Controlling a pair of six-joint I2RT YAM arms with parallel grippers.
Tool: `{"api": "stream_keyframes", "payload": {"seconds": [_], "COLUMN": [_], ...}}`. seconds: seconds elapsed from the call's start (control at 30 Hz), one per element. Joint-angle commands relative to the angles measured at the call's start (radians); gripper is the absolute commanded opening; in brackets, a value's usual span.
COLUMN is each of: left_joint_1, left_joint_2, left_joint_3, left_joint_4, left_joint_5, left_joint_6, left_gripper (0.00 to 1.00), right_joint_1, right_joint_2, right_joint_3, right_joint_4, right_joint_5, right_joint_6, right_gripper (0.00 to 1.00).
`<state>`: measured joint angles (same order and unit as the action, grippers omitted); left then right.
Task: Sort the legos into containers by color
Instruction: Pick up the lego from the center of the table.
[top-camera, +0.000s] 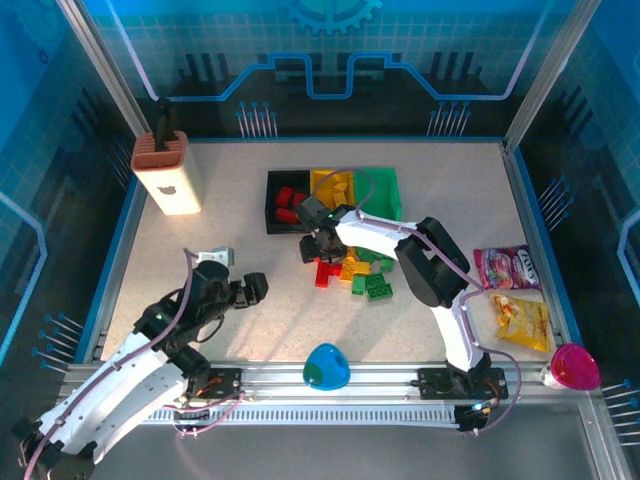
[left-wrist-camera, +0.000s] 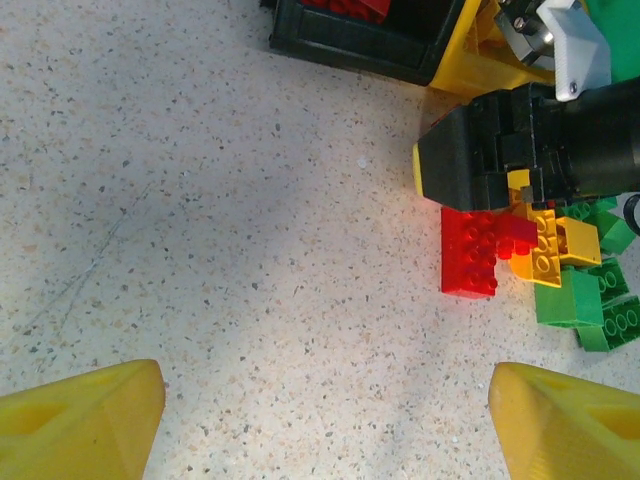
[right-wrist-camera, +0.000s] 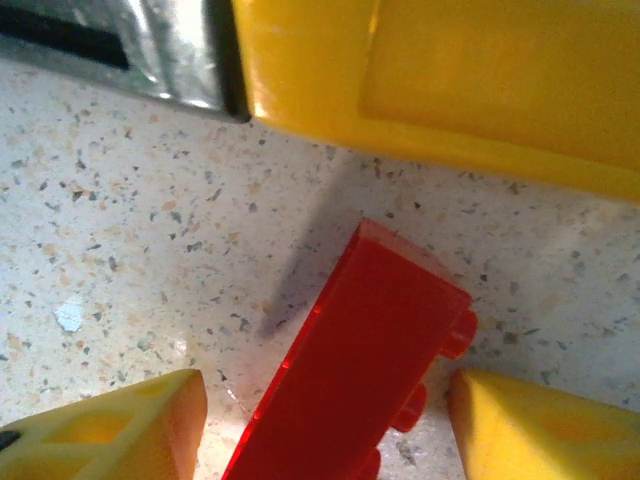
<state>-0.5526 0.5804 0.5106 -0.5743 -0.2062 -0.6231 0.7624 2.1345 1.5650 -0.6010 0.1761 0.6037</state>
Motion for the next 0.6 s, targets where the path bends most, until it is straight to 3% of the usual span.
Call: {"api": "stream_keyframes", "payload": {"seconds": [0.0,0.57], "left_joint_1": [-0.01,-0.012], "left_joint_2": [-0.033,-0.037], "left_joint_3": [0.016,-0.008], "left_joint_4": [-0.051,-0.057], "left_joint_5": [-0.015,-0.007], "left_joint_6": [-0.024,-0.043], "left_gripper": [0.85,0.84], "right_joint_1": [-0.009,0.028], "right_joint_2": [0.033,0.032], "right_joint_3": [-0.008,0.016], "right_joint_4": [0.009,-0.016], "right_joint_5": [-0.01,0.043], "right_joint_6": [0.019,0.005], "right_gripper": [0.62,0.26]}}
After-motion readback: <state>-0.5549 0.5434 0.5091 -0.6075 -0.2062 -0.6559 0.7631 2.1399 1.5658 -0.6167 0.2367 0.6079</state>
